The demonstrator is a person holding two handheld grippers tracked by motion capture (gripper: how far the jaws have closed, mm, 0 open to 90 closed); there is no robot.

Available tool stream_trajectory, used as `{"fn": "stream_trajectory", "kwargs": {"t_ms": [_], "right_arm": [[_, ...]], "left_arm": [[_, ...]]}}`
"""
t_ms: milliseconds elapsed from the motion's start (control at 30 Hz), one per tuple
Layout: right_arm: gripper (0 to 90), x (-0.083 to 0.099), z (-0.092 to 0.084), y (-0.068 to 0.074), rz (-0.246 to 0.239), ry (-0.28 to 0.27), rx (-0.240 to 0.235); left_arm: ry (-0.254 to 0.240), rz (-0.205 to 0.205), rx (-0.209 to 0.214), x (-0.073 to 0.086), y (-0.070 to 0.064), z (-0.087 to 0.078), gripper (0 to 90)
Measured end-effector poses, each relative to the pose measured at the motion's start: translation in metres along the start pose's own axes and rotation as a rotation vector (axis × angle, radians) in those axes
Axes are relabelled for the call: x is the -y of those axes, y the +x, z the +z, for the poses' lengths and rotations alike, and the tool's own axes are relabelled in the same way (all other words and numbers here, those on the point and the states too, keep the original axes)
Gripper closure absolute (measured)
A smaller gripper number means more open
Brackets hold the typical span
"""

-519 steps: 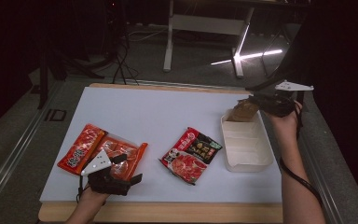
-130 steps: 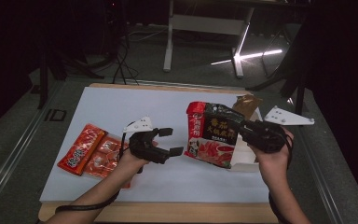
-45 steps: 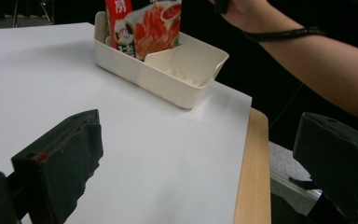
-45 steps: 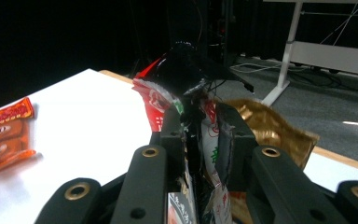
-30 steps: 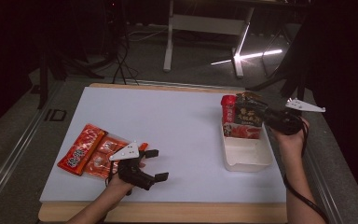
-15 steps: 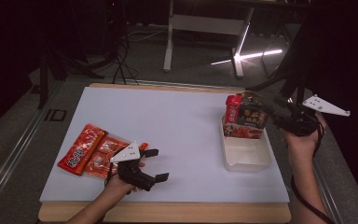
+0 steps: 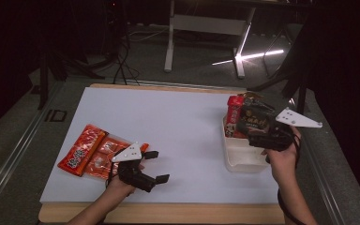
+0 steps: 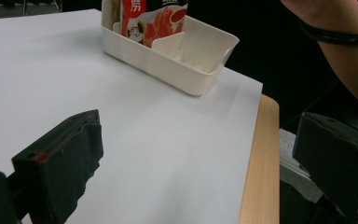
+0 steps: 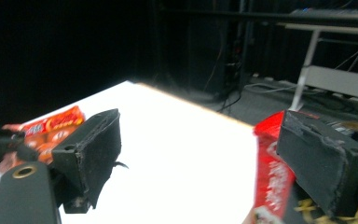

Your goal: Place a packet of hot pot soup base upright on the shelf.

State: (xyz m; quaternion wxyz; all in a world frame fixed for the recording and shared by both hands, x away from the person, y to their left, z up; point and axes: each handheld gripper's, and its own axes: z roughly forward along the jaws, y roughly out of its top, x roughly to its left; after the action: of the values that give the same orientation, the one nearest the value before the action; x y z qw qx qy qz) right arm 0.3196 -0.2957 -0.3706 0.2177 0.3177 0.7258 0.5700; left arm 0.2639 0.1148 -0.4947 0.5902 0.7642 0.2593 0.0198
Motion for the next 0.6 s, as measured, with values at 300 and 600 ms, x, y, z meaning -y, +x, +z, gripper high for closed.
{"fn": "stream_trajectory", "kwargs": {"t_ms": [300, 600], "right_arm": [[14.9, 0.029, 0.011, 0.022, 0.010, 0.055, -0.072], [14.8, 0.052, 0.005, 0.038, 0.011, 0.095, -0.104]], "left_arm": [[0.025, -0.001, 0.009, 0.000, 0.000, 0.000, 3.6], [0.024, 0.005, -0.039, -0.004, 0.002, -0.012, 15.8]]}}
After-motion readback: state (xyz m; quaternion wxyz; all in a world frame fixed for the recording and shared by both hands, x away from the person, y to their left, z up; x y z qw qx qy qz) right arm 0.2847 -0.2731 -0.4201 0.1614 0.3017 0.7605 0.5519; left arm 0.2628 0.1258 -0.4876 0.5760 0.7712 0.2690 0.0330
